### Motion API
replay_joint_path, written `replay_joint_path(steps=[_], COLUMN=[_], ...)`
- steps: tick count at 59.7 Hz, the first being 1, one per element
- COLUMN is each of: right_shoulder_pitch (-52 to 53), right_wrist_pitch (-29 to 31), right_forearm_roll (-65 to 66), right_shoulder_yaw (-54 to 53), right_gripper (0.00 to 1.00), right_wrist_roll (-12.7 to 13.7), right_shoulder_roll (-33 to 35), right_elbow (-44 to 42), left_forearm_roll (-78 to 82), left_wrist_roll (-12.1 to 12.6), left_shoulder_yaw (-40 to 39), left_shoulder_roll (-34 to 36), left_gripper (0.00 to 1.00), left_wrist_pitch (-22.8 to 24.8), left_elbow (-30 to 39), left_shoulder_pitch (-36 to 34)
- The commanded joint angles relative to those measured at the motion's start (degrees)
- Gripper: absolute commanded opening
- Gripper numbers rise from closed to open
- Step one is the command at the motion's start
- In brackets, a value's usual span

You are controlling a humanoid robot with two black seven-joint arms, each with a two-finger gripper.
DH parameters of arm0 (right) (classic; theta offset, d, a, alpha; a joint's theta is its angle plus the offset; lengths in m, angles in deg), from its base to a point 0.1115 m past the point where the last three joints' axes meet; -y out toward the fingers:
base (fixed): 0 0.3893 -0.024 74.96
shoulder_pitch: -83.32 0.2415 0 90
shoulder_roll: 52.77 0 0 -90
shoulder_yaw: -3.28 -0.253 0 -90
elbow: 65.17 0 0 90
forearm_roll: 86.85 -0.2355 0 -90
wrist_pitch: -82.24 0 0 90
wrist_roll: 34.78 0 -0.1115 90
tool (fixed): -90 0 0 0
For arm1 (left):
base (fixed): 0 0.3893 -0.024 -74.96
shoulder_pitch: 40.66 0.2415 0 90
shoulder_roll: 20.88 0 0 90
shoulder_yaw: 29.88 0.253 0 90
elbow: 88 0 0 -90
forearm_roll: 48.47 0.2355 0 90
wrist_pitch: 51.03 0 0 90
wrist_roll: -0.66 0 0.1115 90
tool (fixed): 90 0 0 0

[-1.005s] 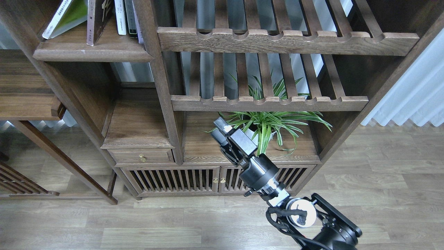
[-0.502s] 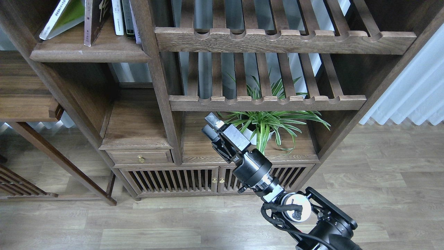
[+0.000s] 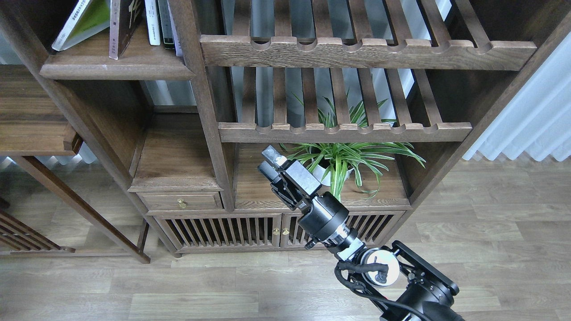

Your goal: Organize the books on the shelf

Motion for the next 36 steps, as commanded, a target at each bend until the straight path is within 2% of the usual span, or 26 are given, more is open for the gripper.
replay_joint_path(steps=[1,10,19,36], right_shoulder_pitch=[0.03,-0.06,-0.32,-0.85], right_wrist_pitch=[0.00,0.00,0.00,0.00], right_forearm_roll=[0.00,0.00,0.00,0.00], right_shoulder_yaw=[0.71,1.07,1.07,0.89], right_gripper=[0.88,0.88,0.88,0.88], right_wrist_roll=[0.02,0.02,0.02,0.02], right_shoulder_roll=[0.00,0.00,0.00,0.00], right_elbow=[0.04,0.04,-0.05,-0.05], left_forearm_roll=[0.00,0.00,0.00,-0.09], left_wrist_roll=[-1.10,-1.62,-2.24,-3.47], left_shoulder_yaw=[2.94,4.52,5.14,5.67], left_shoulder_roll=[-1.07,-1.43,-3.45,-5.65], left_gripper=[0.02,0.02,0.03,0.03], left_wrist_pitch=[-1.61,-3.28,-8.64,-12.33], left_elbow=[-2.33,-2.42,-2.50,-2.50], left_shoulder_pitch=[-2.40,-2.23,-1.96,-2.14])
